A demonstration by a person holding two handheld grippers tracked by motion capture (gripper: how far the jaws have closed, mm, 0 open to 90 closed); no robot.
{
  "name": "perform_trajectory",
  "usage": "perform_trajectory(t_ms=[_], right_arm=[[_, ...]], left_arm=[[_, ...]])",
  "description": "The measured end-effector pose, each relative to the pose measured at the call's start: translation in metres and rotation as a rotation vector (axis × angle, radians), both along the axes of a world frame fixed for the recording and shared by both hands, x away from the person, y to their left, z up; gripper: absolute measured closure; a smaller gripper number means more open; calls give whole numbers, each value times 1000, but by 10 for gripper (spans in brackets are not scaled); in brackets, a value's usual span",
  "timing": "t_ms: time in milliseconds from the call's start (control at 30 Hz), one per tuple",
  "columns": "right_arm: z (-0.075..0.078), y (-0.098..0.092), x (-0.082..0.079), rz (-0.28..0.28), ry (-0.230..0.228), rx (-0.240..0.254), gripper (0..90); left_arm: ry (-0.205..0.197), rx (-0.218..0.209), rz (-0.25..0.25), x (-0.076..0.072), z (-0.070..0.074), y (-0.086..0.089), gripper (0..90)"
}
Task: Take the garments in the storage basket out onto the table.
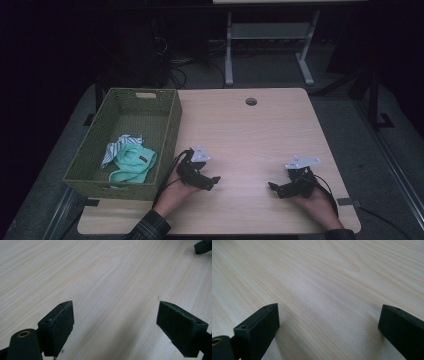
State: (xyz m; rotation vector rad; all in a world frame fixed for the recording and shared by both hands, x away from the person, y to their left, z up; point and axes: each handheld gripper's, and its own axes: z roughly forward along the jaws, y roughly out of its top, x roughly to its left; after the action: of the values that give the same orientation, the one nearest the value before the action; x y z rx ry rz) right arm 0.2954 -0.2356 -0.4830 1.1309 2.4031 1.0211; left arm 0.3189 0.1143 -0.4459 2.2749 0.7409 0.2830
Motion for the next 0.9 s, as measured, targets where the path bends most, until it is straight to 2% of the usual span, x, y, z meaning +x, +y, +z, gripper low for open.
perform_trajectory(t_ms=[467, 633, 900], right_arm=[[0, 0, -1, -6, 8, 3, 32], [0, 0, -1, -6, 6, 4, 33], [0, 1, -1, -7, 8, 4, 33]], left_arm=[[6, 10, -7, 2, 8, 0, 140], [10, -6, 3, 2, 12, 1, 140], [15, -11, -9, 4, 19, 1, 140]])
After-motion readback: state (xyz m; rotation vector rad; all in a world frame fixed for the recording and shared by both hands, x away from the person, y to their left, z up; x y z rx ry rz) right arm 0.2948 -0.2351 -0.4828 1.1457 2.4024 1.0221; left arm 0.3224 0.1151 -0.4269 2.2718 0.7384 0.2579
